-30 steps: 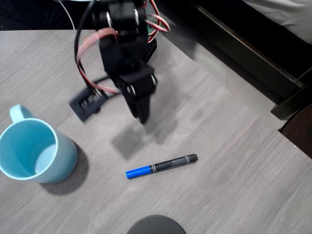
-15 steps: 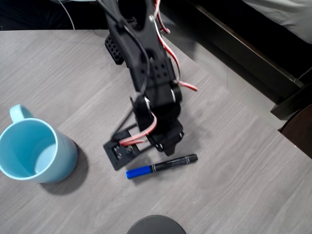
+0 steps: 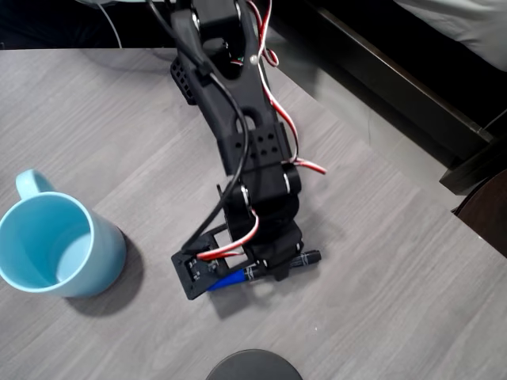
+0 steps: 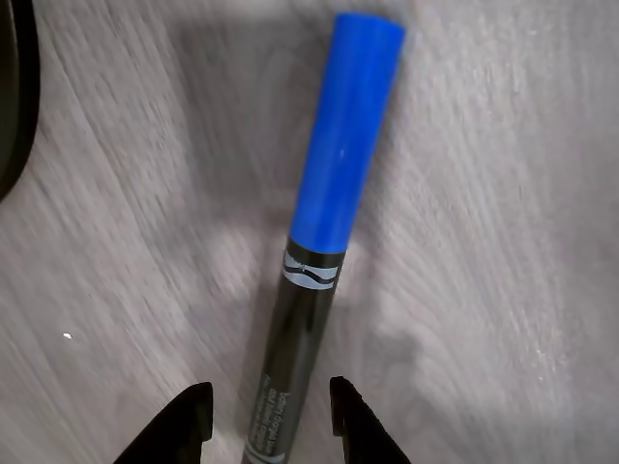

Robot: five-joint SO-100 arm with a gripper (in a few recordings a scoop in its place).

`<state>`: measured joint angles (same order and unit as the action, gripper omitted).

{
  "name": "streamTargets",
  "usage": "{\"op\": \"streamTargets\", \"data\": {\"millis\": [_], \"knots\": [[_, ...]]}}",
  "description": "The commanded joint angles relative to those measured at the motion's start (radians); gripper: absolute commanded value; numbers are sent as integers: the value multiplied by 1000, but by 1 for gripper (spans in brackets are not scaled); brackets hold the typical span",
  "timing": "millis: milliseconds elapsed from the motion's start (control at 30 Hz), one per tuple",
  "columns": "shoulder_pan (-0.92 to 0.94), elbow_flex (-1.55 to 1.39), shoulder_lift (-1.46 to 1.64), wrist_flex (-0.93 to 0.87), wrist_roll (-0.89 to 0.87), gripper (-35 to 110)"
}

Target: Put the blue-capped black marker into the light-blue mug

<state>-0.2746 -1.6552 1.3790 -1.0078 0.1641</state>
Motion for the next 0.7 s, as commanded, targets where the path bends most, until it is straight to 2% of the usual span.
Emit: {"op": "streamTargets", "data": {"millis": [0, 433, 500, 533, 667], "knots": [[18, 57, -28, 8, -8, 19], [18, 89, -149, 28, -8, 18], [18, 112, -181, 28, -6, 10], [18, 132, -202, 23, -8, 1], [14, 160, -236, 18, -12, 0]]}}
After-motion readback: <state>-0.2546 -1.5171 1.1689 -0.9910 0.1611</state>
